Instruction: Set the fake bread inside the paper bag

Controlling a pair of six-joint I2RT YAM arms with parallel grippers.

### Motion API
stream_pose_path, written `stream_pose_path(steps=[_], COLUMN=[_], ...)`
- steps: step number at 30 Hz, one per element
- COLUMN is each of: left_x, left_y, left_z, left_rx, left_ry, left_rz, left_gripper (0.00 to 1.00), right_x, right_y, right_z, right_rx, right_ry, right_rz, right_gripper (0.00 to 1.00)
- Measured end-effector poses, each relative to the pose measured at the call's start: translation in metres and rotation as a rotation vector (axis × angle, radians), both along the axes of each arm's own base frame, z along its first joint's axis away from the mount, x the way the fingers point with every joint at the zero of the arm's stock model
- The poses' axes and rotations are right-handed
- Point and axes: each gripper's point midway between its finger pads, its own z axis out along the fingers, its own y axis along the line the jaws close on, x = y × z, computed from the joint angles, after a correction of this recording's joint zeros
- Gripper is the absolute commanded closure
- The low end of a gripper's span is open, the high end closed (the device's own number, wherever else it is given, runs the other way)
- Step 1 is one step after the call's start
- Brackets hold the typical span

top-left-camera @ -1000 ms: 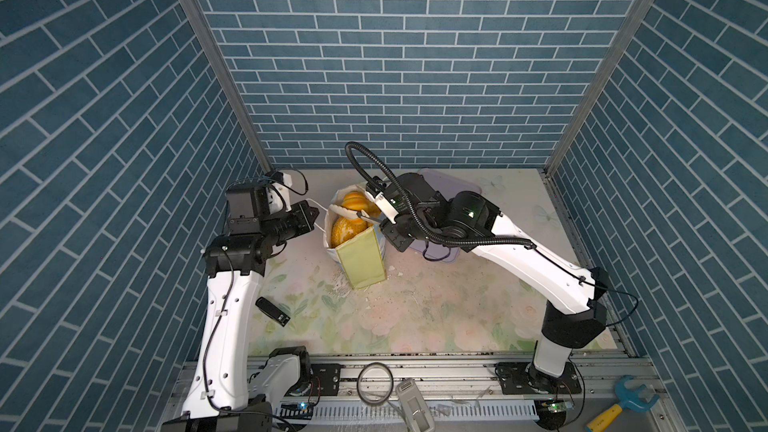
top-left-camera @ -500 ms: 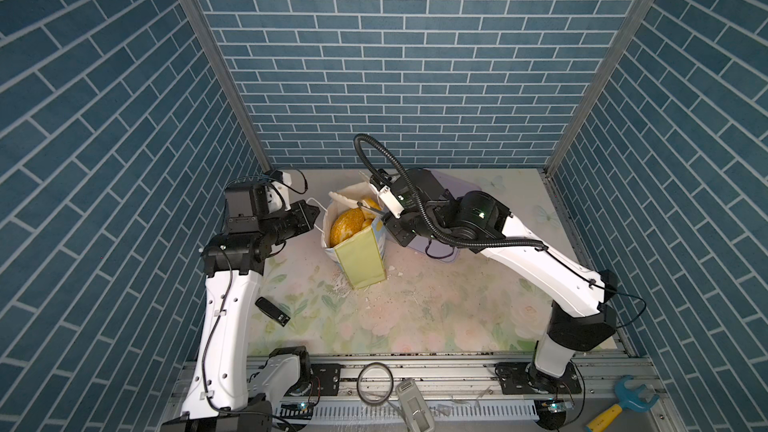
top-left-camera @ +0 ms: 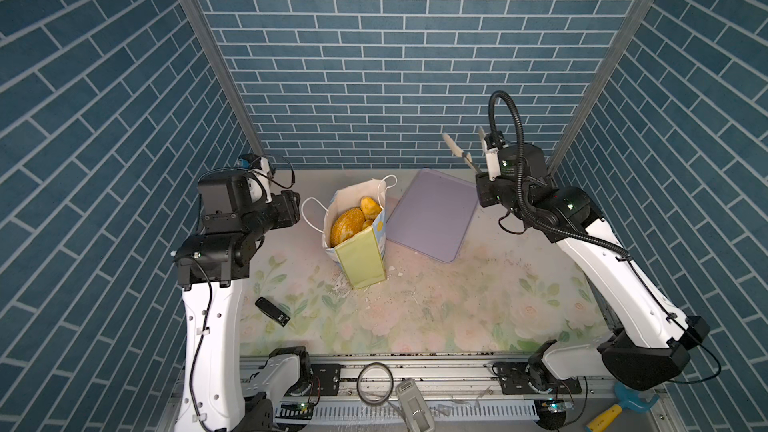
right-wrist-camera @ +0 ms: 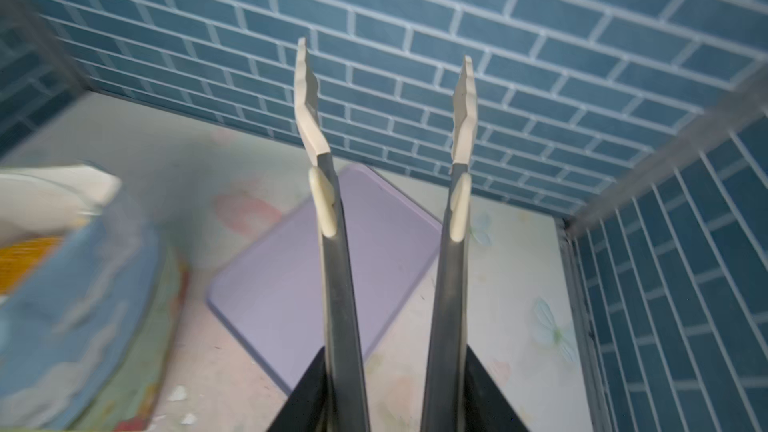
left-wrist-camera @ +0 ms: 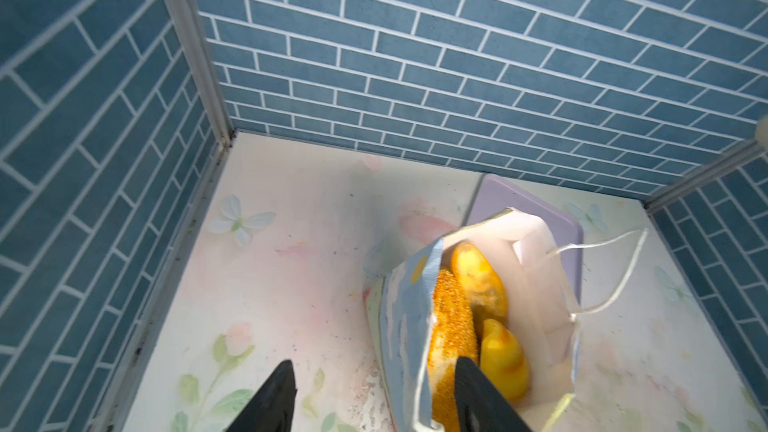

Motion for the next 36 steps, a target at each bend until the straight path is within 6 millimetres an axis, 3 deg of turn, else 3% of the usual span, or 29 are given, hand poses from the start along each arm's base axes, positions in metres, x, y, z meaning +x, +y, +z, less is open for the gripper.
stream_pose_path(steps=[3,6,10,15,19,24,27,29,30,33,36], left_x=[0.0,0.003,0.009,0.012,0.013,0.013,0.013,0.013,0.012,0.009,0.004], left_y=[0.015,0.025,0.025,0.023,0.023,0.024,0.026,0.029,0.032,0.044,0.06], left_z=[-0.004,-0.007,-0.015,-0.031,-0.041,-0.049,-0.052,-0.053,-0.053,-0.055,-0.058], left_rx=[0.025,0.025,-0.004,-0.028,-0.032,-0.031,-0.027,-0.014,-0.004,0.043,0.078], left_ry=[0.015,0.028,0.041,0.084,0.108,0.128,0.135,0.137,0.138,0.153,0.161], left_rz=[0.054,0.086,0.087,0.082,0.082,0.086,0.094,0.109,0.119,0.174,0.237], left_gripper=[0.35,0.35,0.34,0.34,0.34,0.34,0.34,0.33,0.33,0.33,0.32], right_x=[0.006,0.0,-0.01,-0.01,-0.014,-0.02,-0.025,-0.031,-0.034,-0.039,-0.035], right_y=[-0.049,-0.078,-0.086,-0.084,-0.082,-0.079,-0.08,-0.081,-0.082,-0.085,-0.089], right_z=[-0.071,-0.139,-0.203,-0.253,-0.28,-0.295,-0.301,-0.307,-0.308,-0.304,-0.284], right_rx=[-0.022,-0.03,-0.031,-0.012,0.009,0.035,0.042,0.044,0.045,0.041,0.045], right_ry=[0.145,0.29,0.417,0.499,0.563,0.598,0.614,0.625,0.629,0.619,0.561], right_rz=[-0.147,-0.228,-0.243,-0.236,-0.244,-0.248,-0.255,-0.262,-0.265,-0.264,-0.273], right_gripper=[0.54,0.54,0.52,0.51,0.49,0.43,0.29,0.04,0.02,0.01,0.01])
